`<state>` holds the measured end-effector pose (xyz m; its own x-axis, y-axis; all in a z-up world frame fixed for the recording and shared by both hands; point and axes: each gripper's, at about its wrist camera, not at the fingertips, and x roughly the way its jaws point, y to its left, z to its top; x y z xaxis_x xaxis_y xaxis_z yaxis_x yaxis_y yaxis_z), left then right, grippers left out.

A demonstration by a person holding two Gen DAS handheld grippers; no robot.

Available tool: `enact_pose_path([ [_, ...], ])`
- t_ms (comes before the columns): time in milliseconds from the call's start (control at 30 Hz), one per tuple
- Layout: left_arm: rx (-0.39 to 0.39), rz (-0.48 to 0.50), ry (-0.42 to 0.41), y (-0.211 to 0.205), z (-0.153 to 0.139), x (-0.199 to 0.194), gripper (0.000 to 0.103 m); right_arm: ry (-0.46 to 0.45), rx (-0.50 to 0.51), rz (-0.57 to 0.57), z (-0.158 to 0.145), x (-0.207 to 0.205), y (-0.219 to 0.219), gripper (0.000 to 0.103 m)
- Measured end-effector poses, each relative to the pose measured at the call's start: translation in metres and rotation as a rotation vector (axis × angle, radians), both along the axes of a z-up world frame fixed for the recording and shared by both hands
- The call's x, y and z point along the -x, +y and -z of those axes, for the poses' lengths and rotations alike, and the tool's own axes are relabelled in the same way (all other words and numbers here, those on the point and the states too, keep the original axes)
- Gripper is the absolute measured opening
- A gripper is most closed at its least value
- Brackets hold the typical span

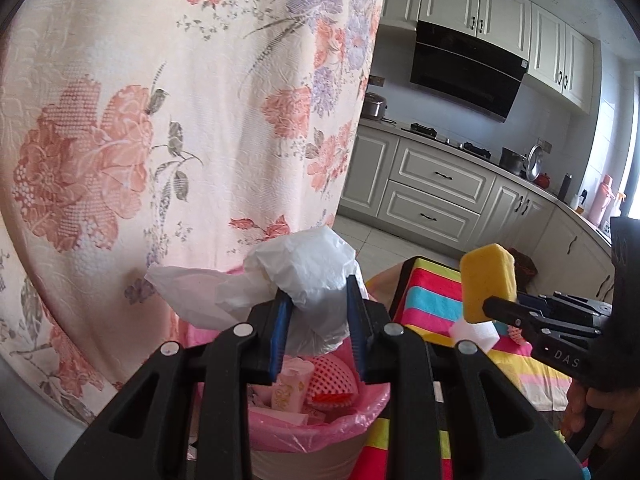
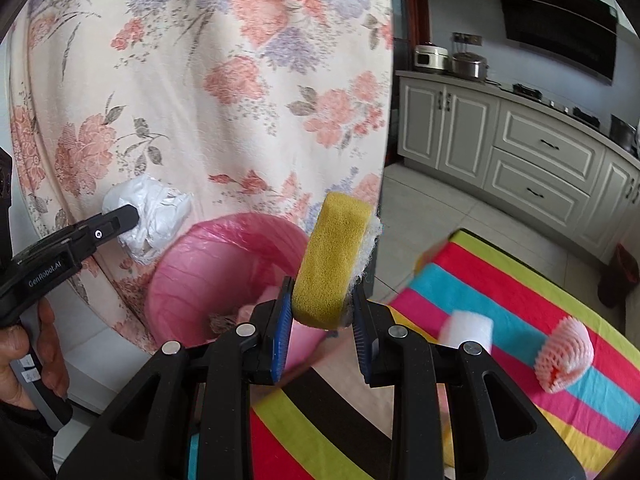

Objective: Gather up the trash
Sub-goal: 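Carry the plastic bag and yellow sponge over the pink bin and release both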

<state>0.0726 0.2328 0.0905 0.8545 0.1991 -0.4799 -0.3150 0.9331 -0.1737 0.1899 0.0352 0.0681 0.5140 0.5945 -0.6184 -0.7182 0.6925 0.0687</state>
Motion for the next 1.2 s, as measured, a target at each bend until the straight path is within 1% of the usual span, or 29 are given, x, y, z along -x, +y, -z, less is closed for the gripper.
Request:
enact_pose_path([
  [433, -0.024, -0.044, -0.016, 0.017, -0.009, 0.006, 0.028, -0.013, -0.008, -0.123, -0.009, -0.003, 0.062, 0.027],
  [733, -0.040, -0.058, -0.027, 0.024, -0.015, 0.001, 0.029, -0.009, -0.012, -0.157, -0.007, -0.009, 0.080, 0.029],
  [767, -0.043, -0.059, -0.029, 0.024, -0.016, 0.001, 0.030, -0.010, -0.009, -0.161, -0.006, -0.009, 0.082, 0.033],
  [800, -0.043, -0.059, -0.032, 0.025, -0.017, -0.001, 0.034, -0.010, -0.008, -0.163, -0.006, -0.009, 0.083, 0.039],
  [833, -0.041, -0.062, -0.035, 0.026, -0.017, -0.002, 0.037, -0.011, -0.008, -0.161, -0.005, -0.010, 0.084, 0.054],
  [867, -0.041, -0.062, -0.036, 0.026, -0.018, -0.003, 0.039, -0.015, -0.012, -0.153, -0.005, -0.011, 0.083, 0.060],
  [933, -0.042, -0.068, -0.033, 0.026, -0.017, -0.002, 0.040, -0.017, -0.012, -0.145, -0.005, -0.012, 0.083, 0.060],
  [967, -0.038, -0.070, -0.033, 0.027, -0.017, -0.002, 0.043, -0.017, -0.009, -0.142, -0.004, -0.013, 0.082, 0.060],
  [1000, -0.036, -0.071, -0.033, 0.028, -0.017, -0.001, 0.044, -0.016, -0.008, -0.139, -0.003, -0.014, 0.082, 0.060],
  [1200, -0.035, -0.066, -0.021, 0.025, -0.014, 0.001, 0.044, -0.006, -0.017, -0.103, -0.003, -0.019, 0.068, 0.062],
])
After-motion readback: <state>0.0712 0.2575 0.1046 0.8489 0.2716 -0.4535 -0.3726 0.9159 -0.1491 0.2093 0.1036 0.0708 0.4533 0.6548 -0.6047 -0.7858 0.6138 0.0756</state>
